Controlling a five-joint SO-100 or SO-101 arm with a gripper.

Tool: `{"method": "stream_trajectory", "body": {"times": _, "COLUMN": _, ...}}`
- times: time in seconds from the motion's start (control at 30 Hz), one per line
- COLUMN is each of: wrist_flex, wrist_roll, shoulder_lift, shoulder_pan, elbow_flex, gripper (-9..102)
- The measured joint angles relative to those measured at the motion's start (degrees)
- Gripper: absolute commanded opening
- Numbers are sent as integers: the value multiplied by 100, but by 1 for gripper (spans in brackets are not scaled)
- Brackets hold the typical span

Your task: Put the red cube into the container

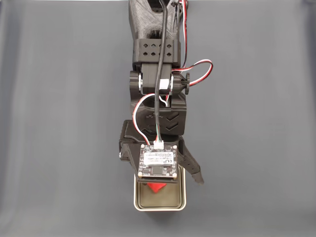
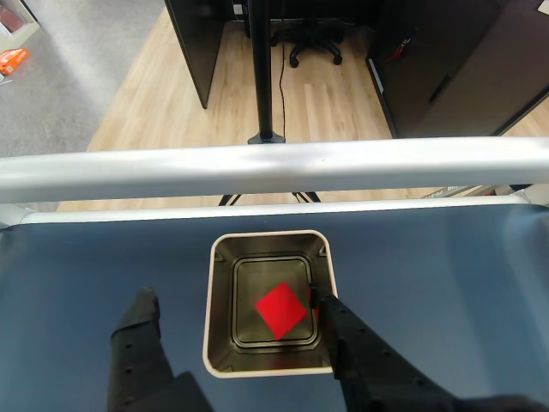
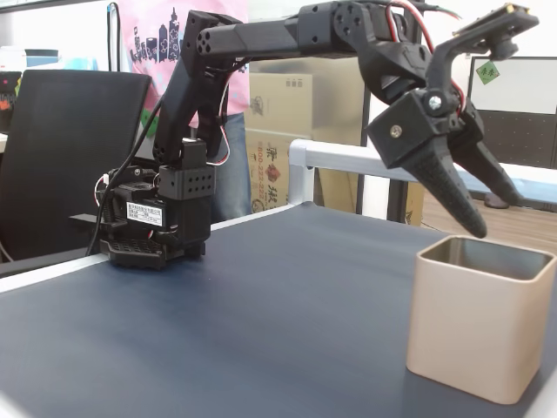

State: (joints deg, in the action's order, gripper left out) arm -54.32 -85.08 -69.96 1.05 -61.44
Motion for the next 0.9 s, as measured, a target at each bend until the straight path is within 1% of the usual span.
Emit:
{"method": "stream_trajectory", "body": {"times": 0.43, "wrist_flex": 105, "wrist_roll": 0, "shoulder_lift": 0, "shoulder_pan": 0, "elbow_flex": 0, "gripper": 41}}
{"method": "stream_trajectory", "body": {"times": 0.53, "wrist_flex": 114, "wrist_roll": 0, "shoulder_lift": 0, "shoulder_pan": 0, "elbow_flex": 0, "gripper": 39}}
{"method": "stream_trajectory", "body": {"times": 0.63, "wrist_flex": 141, "wrist_roll": 0, "shoulder_lift": 0, "shoulder_pan": 0, "elbow_flex": 0, "gripper": 29}}
{"method": "stream_trajectory", "body": {"times": 0.7, "wrist_flex": 141, "wrist_roll": 0, "shoulder_lift": 0, "shoulder_pan": 0, "elbow_flex": 0, "gripper": 17}}
{"method": "stream_trajectory", "body": {"times": 0.8, "wrist_flex": 141, "wrist_roll": 0, "shoulder_lift": -9, "shoulder_pan": 0, "elbow_flex": 0, "gripper": 4}}
{"method": "stream_trajectory", "body": {"times": 0.83, "wrist_flex": 141, "wrist_roll": -44, "shoulder_lift": -62, "shoulder_pan": 0, "elbow_flex": -53, "gripper": 1}}
{"method": "stream_trajectory", "body": {"times": 0.9, "wrist_flex": 141, "wrist_roll": -105, "shoulder_lift": -237, "shoulder_pan": 0, "elbow_flex": -185, "gripper": 0}}
